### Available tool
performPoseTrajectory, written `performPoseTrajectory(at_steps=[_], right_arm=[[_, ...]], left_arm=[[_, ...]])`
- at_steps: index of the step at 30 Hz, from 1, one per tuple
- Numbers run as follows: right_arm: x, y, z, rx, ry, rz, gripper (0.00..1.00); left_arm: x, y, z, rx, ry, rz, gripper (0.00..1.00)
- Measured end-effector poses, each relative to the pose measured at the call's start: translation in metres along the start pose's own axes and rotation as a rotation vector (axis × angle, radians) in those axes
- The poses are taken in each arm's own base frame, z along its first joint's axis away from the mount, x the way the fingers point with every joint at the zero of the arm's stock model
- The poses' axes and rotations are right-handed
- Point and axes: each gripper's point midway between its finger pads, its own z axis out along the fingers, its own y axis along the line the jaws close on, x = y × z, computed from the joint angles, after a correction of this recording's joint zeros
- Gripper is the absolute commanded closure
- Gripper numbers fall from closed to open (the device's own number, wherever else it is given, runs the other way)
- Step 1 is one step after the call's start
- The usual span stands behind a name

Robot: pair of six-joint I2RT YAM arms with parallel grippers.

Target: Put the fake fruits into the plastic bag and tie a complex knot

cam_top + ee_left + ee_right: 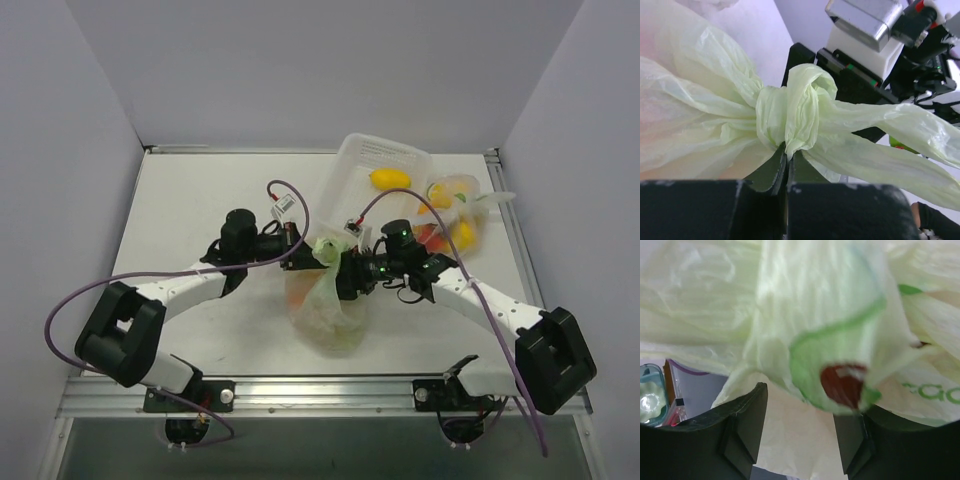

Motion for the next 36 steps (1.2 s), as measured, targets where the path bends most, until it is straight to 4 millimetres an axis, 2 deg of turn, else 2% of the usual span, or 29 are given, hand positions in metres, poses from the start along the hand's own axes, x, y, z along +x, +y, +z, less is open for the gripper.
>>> performPoseTrajectory(at_steps=[4, 8, 10, 13, 16, 18, 20, 23, 26, 29, 36], right_arm=[[-0.001, 0.012, 0.011, -0.039, -0.006, -0.035, 0.47], [0.004, 0.021, 0.016, -0.071, 0.012, -0.069, 0.52], [0.007, 0.02, 0.014, -0.074, 0.022, -0.076, 0.53], [0.005, 0.004, 0.0, -0.041, 0.017, -0.052, 0.53], [-0.003, -0.011, -0.023, 0.024, -0.002, -0.042, 0.46], [-0.015, -0.014, -0.039, 0.066, -0.02, -0.064, 0.32], [-0.033, -0.009, -0.052, 0.097, -0.051, -0.124, 0.11], [-0.061, 0.004, -0.067, 0.14, -0.101, -0.241, 0.02], [-0.083, 0.015, -0.071, 0.187, -0.129, -0.329, 0.0], [-0.093, 0.024, -0.063, 0.213, -0.119, -0.441, 0.0], [-0.077, 0.017, -0.039, 0.226, 0.015, -0.685, 0.0]], left_arm=[[-0.002, -0.008, 0.007, 0.052, -0.03, -0.042, 1.0], [-0.001, -0.012, 0.012, 0.076, -0.051, -0.056, 1.0], [-0.002, -0.01, 0.01, 0.076, -0.06, -0.058, 1.0], [-0.007, 0.0, 0.003, 0.048, -0.075, -0.073, 1.0], [-0.008, 0.007, -0.007, 0.013, -0.081, -0.062, 1.0], [-0.007, 0.005, -0.011, 0.006, -0.078, -0.032, 1.0], [-0.005, 0.002, -0.013, 0.009, -0.07, -0.007, 1.0], [-0.003, 0.002, -0.013, 0.008, -0.054, 0.005, 1.0], [-0.001, 0.003, -0.013, 0.006, -0.045, 0.013, 1.0], [-0.002, -0.001, -0.012, 0.011, -0.039, 0.021, 1.0], [-0.009, -0.014, -0.009, 0.042, -0.03, 0.065, 1.0]])
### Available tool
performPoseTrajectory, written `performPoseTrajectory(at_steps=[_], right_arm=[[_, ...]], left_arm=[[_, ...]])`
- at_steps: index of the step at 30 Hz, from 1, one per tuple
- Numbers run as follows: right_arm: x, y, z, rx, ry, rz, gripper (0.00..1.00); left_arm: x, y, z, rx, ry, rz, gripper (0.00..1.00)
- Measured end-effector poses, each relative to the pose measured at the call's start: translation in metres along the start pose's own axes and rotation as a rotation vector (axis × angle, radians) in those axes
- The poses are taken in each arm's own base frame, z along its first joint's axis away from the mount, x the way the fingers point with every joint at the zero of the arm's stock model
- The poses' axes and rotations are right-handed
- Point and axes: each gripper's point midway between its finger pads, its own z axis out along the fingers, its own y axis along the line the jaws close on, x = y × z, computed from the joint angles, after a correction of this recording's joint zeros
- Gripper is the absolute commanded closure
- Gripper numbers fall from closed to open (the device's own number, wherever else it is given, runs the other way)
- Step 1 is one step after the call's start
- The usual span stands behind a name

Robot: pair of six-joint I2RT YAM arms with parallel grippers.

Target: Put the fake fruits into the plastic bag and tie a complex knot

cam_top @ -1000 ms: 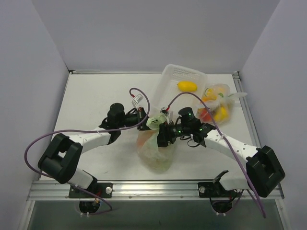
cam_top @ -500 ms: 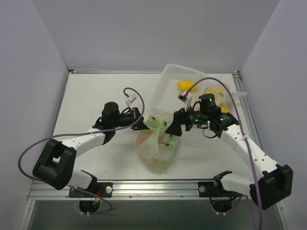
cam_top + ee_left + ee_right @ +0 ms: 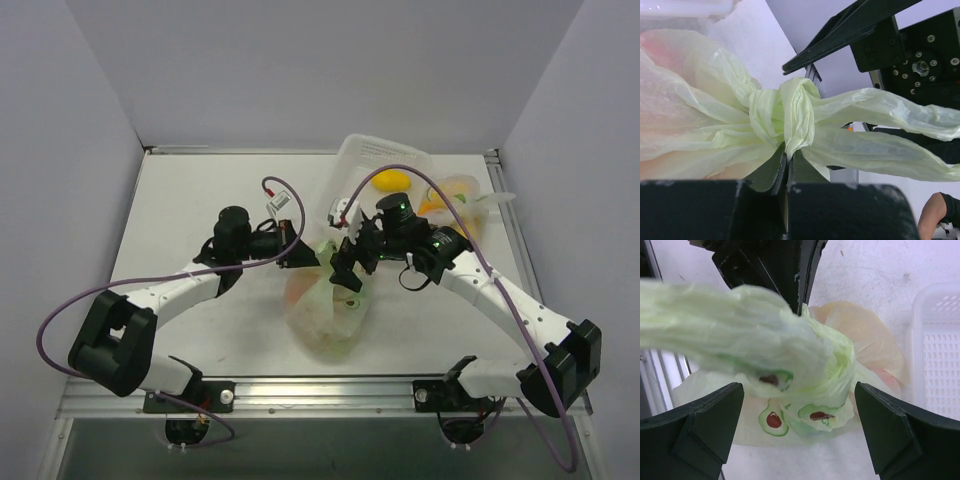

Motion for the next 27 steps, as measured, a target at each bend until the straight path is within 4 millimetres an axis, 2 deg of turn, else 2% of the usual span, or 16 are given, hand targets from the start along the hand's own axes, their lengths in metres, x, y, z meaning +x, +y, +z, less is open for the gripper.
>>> performPoseTrajectory(at_steps=[3, 4, 6, 7, 9, 10, 17, 23, 27], right_arm=[[0.0, -0.005, 0.009, 0.001, 0.023, -0.077, 0.15], [-0.002, -0.008, 0.011, 0.006, 0.026, -0.095, 0.3], [-0.006, -0.013, 0.016, 0.017, 0.028, -0.124, 0.52], [-0.007, -0.015, 0.018, 0.022, 0.029, -0.131, 0.76], [-0.006, -0.019, 0.019, 0.038, 0.04, -0.143, 0.96], [-0.006, -0.021, 0.02, 0.053, 0.041, -0.139, 1.0], [-0.008, -0.035, 0.021, 0.156, 0.049, -0.089, 1.0], [-0.011, -0.035, 0.023, 0.21, 0.029, 0.065, 1.0], [-0.009, -0.034, 0.023, 0.245, 0.026, 0.193, 1.0]], left_arm=[[0.001, -0.004, 0.002, 0.009, 0.009, 0.015, 1.0], [0.002, -0.005, 0.003, 0.014, 0.017, 0.023, 1.0], [0.003, -0.008, 0.005, 0.019, 0.029, 0.032, 1.0], [0.003, -0.009, 0.006, 0.02, 0.032, 0.042, 1.0], [0.0, -0.008, 0.007, 0.014, 0.036, 0.047, 1.0], [-0.001, -0.009, 0.007, 0.015, 0.04, 0.05, 1.0], [-0.003, -0.011, 0.0, -0.001, 0.068, 0.106, 1.0], [0.007, 0.0, -0.006, -0.081, 0.096, 0.167, 1.0], [0.015, 0.005, -0.001, -0.11, 0.103, 0.181, 1.0]])
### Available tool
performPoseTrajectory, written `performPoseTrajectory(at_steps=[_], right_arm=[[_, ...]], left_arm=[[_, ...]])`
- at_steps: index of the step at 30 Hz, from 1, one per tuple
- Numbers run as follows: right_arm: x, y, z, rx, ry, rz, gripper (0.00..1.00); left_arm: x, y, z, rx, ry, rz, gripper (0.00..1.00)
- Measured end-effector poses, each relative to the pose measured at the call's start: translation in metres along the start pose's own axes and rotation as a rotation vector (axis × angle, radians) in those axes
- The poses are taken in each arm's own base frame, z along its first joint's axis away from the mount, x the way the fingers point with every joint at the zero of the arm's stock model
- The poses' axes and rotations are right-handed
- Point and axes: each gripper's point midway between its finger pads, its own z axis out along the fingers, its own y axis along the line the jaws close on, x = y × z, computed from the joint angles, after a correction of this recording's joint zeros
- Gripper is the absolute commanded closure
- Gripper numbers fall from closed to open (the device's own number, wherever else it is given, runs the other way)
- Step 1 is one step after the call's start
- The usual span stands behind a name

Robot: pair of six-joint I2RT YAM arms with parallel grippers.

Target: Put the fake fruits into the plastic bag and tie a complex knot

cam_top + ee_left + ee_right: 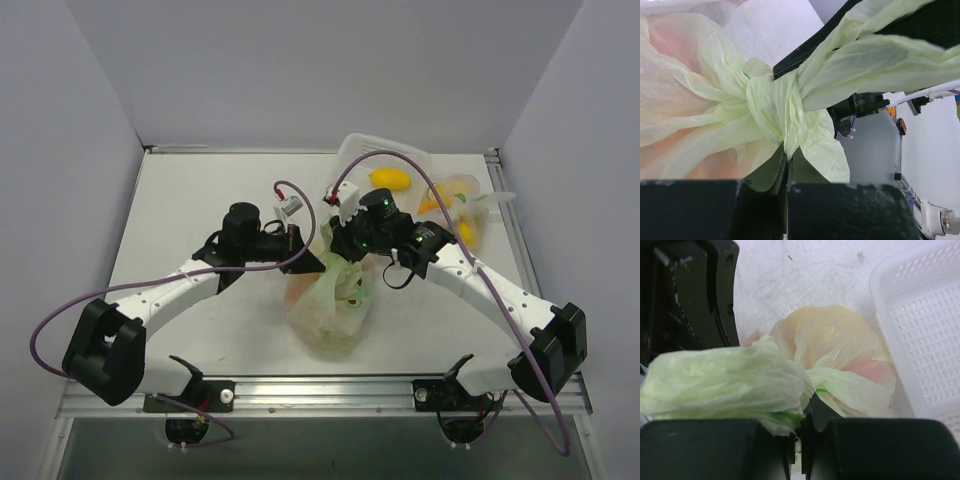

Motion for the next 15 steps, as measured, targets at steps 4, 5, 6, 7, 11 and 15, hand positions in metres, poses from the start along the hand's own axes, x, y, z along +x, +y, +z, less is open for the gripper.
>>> performPoseTrajectory(at_steps=[4, 5, 6, 7, 11, 15], right_arm=[[0.006, 0.0, 0.0, 0.025, 0.024, 0.108, 1.0], [0.008, 0.0, 0.0, 0.034, 0.029, 0.132, 1.0], [0.01, -0.001, 0.0, 0.044, 0.036, 0.158, 1.0], [0.012, 0.0, 0.0, 0.048, 0.044, 0.177, 1.0], [0.024, 0.001, 0.001, 0.048, 0.072, 0.246, 0.93], [0.028, 0.007, 0.002, -0.018, 0.081, 0.303, 0.32]], left_arm=[[0.01, 0.004, 0.011, -0.017, -0.002, -0.025, 1.0], [0.012, 0.006, 0.015, -0.021, -0.002, -0.04, 1.0], [0.015, 0.009, 0.019, -0.029, 0.0, -0.06, 1.0], [0.017, 0.013, 0.024, -0.035, 0.002, -0.079, 1.0], [0.023, 0.027, 0.04, -0.049, -0.012, -0.173, 1.0], [0.03, 0.036, 0.046, -0.047, -0.019, -0.261, 1.0]])
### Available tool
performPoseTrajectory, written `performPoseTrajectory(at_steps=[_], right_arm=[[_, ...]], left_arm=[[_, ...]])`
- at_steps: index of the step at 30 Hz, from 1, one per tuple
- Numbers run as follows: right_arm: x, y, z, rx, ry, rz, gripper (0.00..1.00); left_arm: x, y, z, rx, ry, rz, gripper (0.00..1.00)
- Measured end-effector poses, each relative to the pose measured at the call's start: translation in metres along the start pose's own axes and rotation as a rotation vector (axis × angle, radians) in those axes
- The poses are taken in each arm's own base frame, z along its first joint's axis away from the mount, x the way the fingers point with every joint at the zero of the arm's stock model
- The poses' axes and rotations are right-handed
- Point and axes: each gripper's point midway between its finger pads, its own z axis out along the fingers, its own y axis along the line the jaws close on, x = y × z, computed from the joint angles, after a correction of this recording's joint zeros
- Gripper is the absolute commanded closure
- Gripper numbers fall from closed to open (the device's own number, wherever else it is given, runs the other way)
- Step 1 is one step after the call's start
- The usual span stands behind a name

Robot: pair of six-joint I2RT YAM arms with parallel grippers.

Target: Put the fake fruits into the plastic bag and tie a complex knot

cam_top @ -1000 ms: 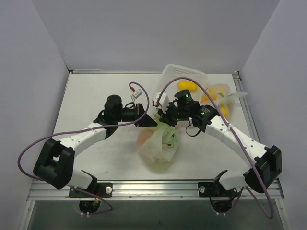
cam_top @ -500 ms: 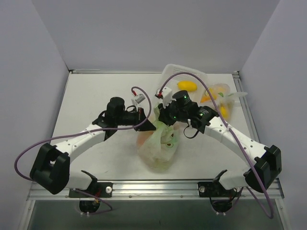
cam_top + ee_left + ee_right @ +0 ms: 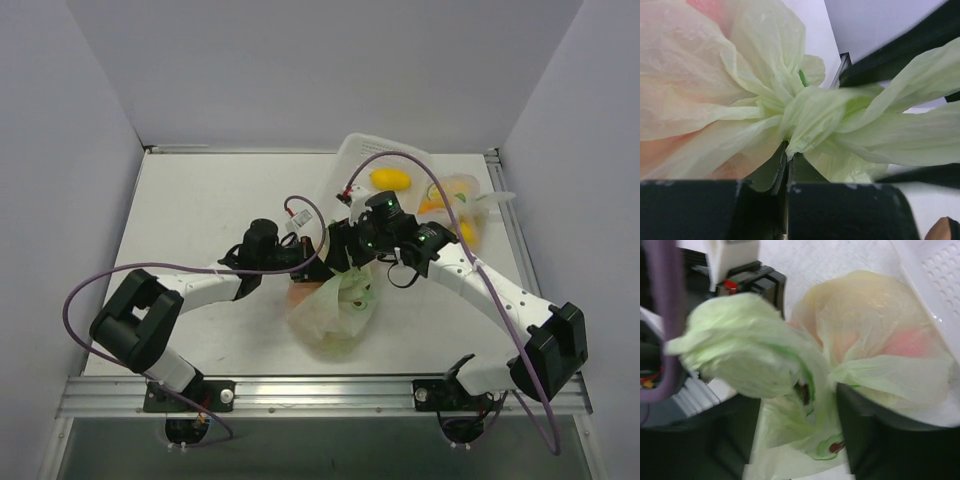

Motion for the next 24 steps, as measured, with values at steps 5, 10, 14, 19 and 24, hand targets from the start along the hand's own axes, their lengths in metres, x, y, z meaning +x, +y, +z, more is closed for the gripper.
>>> performPoseTrajectory(at_steps=[5, 10, 14, 19, 24], right_arm=[[-0.007, -0.003, -0.024, -0.119, -0.017, 0.067, 0.24], [-0.023, -0.036, -0.069, -0.136, -0.109, 0.168, 0.63], [-0.023, -0.048, -0.072, -0.131, -0.108, 0.2, 0.79], [-0.005, -0.059, -0.034, -0.15, 0.005, 0.286, 0.8], [0.013, -0.051, -0.012, -0.204, 0.081, 0.303, 0.67]], left_arm=[[-0.001, -0.001, 0.002, 0.012, -0.007, -0.052, 1.0], [-0.003, -0.006, 0.002, 0.036, -0.013, -0.058, 1.0], [-0.004, -0.011, 0.001, 0.057, -0.011, -0.058, 1.0], [-0.002, -0.015, 0.001, 0.076, 0.002, -0.05, 1.0], [-0.001, -0.016, 0.0, 0.079, 0.007, -0.05, 1.0]])
